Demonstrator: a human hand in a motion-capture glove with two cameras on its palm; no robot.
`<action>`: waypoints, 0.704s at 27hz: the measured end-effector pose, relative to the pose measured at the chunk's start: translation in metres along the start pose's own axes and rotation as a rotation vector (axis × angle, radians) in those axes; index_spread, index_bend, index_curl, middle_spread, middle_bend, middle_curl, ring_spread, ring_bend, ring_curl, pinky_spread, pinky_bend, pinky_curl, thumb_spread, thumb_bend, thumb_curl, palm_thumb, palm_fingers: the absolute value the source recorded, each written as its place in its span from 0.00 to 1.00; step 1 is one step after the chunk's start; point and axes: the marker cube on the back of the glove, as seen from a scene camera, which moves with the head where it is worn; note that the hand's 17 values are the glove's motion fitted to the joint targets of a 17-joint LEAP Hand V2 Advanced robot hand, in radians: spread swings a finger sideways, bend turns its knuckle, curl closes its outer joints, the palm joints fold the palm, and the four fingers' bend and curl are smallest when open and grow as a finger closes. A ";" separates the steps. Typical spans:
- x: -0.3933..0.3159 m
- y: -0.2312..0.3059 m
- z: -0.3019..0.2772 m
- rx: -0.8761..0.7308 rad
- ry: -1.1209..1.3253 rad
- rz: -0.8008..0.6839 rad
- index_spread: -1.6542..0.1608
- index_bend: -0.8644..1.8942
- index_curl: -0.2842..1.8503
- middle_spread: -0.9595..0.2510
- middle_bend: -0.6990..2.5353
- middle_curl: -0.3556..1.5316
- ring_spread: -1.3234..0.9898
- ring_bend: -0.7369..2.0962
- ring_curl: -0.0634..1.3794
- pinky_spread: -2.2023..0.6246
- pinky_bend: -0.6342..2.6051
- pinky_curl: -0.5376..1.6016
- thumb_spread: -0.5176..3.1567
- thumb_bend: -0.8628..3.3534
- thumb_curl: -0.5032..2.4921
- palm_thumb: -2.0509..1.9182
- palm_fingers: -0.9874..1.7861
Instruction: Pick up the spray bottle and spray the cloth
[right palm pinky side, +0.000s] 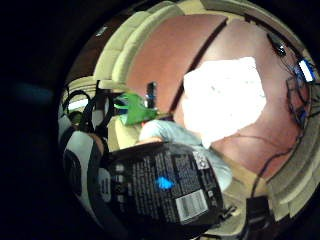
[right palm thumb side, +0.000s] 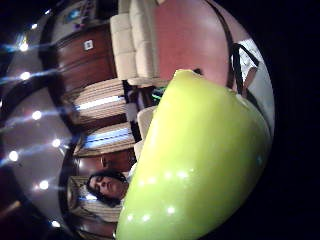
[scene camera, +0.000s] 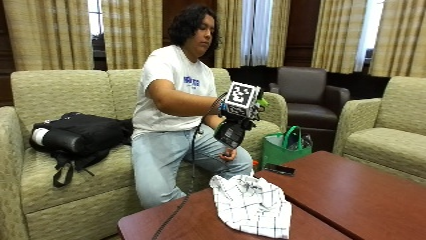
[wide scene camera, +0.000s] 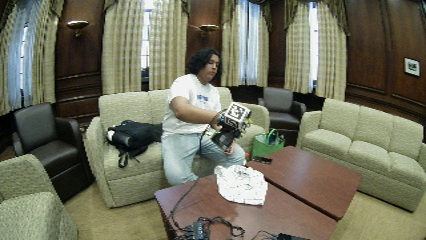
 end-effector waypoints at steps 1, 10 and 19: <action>-0.005 -0.003 0.005 0.048 -0.032 -0.031 0.76 0.43 0.42 0.64 0.42 0.49 0.48 0.50 0.39 0.67 0.34 0.43 0.19 0.20 0.44 0.76 0.84; -0.011 -0.041 0.080 0.412 -0.242 -0.253 0.76 0.43 0.43 0.64 0.42 0.49 0.49 0.50 0.39 0.67 0.34 0.44 0.20 0.20 0.44 0.76 0.84; 0.018 -0.078 0.149 0.495 -0.340 -0.230 0.76 0.43 0.43 0.64 0.42 0.49 0.49 0.50 0.39 0.67 0.34 0.44 0.20 0.20 0.44 0.76 0.84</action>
